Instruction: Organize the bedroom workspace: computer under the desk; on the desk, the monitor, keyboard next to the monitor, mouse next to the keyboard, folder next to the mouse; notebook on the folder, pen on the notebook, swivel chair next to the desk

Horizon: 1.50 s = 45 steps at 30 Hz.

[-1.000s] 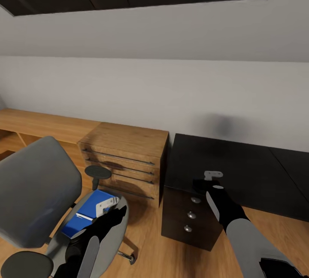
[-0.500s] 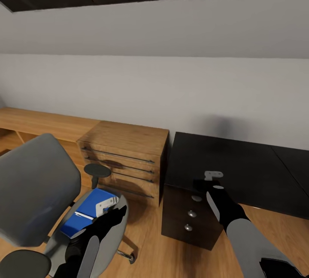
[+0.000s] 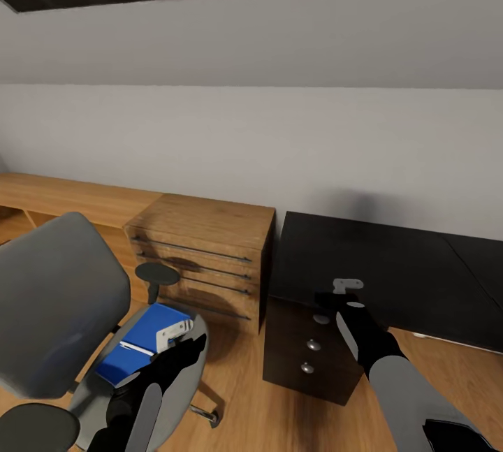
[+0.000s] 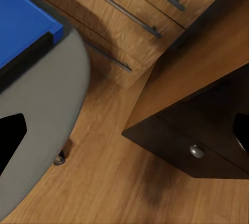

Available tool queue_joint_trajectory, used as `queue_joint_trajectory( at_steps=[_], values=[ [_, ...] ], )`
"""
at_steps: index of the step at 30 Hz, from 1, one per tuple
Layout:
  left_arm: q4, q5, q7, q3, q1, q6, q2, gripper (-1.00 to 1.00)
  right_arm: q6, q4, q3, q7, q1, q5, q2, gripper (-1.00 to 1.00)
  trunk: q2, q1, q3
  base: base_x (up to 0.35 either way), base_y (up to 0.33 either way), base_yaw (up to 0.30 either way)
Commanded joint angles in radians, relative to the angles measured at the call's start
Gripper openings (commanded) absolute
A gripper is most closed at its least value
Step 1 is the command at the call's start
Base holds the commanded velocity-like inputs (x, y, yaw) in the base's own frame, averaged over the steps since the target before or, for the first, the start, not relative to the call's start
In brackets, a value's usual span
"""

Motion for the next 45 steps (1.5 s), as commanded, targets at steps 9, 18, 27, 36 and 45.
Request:
queue_joint_trajectory(
  at_steps=[9, 18, 27, 36, 45],
  values=[
    [-0.001, 0.011, 0.007, 0.001, -0.001, 0.005, -0.001, 1.00, 0.004, -0.001, -0.005, 0.006, 0.000, 0.011, 0.000, 1.00, -0.015, 0.008, -0.007, 0.000, 0.000, 0.000],
    [-0.001, 0.009, 0.007, 0.001, -0.001, 0.004, -0.001, 1.00, 0.003, -0.001, -0.005, 0.008, 0.000, 0.011, 0.000, 1.00, -0.078, 0.042, -0.036, 0.000, 0.000, 0.000],
    [-0.001, 0.009, 0.007, 0.001, -0.001, 0.004, 0.000, 1.00, 0.002, -0.001, -0.005, 0.008, 0.000, 0.011, 0.000, 1.00, -0.085, 0.046, -0.039, 0.000, 0.000, 0.000],
    [-0.001, 0.009, 0.007, 0.001, 0.000, 0.004, 0.000, 1.00, 0.002, -0.001, -0.005, 0.008, 0.000, 0.011, 0.000, 1.00, -0.134, 0.073, -0.061, 0.000, 0.000, 0.000],
    [-0.001, 0.010, 0.007, 0.001, -0.001, 0.004, 0.000, 1.00, 0.002, -0.001, -0.005, 0.008, 0.000, 0.011, 0.000, 1.00, -0.134, 0.073, -0.061, 0.000, 0.000, 0.000]
  ],
)
